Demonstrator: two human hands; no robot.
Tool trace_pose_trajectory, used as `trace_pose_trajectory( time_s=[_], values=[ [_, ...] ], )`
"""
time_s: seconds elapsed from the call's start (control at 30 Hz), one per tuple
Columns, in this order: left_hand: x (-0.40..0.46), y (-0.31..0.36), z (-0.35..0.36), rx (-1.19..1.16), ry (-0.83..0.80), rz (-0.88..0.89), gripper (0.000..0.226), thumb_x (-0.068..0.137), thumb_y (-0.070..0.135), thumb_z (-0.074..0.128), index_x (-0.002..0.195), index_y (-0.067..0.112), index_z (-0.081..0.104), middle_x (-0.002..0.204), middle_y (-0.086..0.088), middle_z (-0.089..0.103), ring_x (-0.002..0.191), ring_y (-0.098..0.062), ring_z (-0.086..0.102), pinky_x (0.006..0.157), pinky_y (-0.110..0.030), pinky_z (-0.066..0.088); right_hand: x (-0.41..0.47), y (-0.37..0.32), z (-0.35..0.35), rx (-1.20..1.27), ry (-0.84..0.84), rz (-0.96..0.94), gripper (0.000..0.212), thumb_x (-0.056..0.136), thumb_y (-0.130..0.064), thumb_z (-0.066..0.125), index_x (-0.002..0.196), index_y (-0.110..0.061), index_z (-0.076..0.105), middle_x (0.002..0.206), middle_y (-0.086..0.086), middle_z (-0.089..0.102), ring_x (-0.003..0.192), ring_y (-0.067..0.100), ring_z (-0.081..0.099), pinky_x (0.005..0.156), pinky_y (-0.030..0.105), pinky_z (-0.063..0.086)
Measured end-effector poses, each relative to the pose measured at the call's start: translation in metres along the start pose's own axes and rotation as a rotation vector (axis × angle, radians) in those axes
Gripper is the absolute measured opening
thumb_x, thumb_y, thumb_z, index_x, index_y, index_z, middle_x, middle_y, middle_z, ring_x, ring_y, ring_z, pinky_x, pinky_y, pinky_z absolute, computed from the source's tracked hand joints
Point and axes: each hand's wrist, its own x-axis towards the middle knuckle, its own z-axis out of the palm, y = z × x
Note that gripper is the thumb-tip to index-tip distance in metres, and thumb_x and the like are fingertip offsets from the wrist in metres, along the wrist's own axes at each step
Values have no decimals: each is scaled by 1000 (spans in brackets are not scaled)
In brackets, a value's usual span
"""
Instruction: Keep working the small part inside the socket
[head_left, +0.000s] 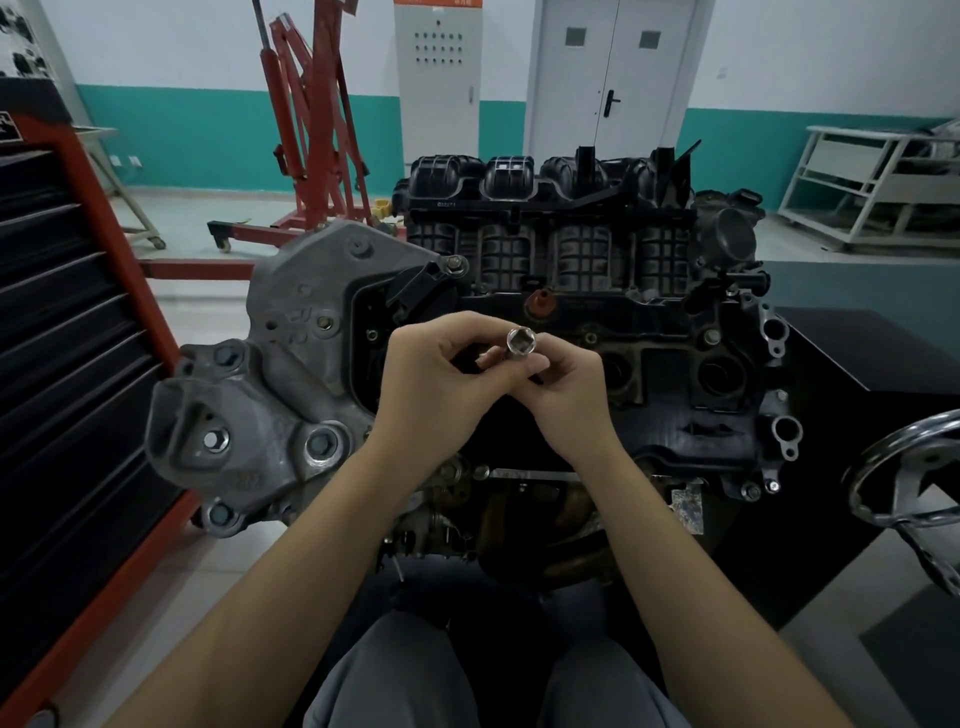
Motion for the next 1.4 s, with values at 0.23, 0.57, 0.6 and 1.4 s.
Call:
trace_pose_trajectory(
  time_s=[0.23, 0.57, 0.6, 1.4],
  values=[
    [0, 0, -3, -111, -118, -49, 31, 80, -6, 72, 105, 13, 70, 97, -5, 74, 96, -17, 71, 88, -30, 55, -1, -3, 3, 20, -34, -21, 23, 85, 3, 63, 102, -13, 66, 93, -10, 72, 93, 8, 68, 83, 22, 51],
    [0, -1, -4, -76, -127, -25, 28, 81, -2, 70, 103, 15, 71, 98, 2, 74, 96, -11, 71, 86, -23, 53, -2, -3, 3, 24, -39, -24, 24, 85, 1, 63, 105, -12, 65, 96, -11, 71, 97, 10, 67, 85, 23, 51],
    [0, -1, -4, -93, -146, -30, 30, 81, -3, 69, 105, 16, 70, 99, 2, 73, 97, -11, 70, 86, -22, 52, -2, -4, 3, 24, -37, -19, 26, 85, 2, 63, 104, -16, 65, 93, -15, 72, 94, 6, 67, 83, 20, 50],
    [0, -2, -2, -56, -60, -25, 23, 80, -4, 71, 98, 10, 72, 95, -4, 74, 94, -16, 71, 86, -30, 55, -2, -3, 4, 59, -19, -14, 23, 85, 6, 63, 105, -5, 67, 99, 3, 71, 99, 19, 67, 89, 30, 52]
  ],
)
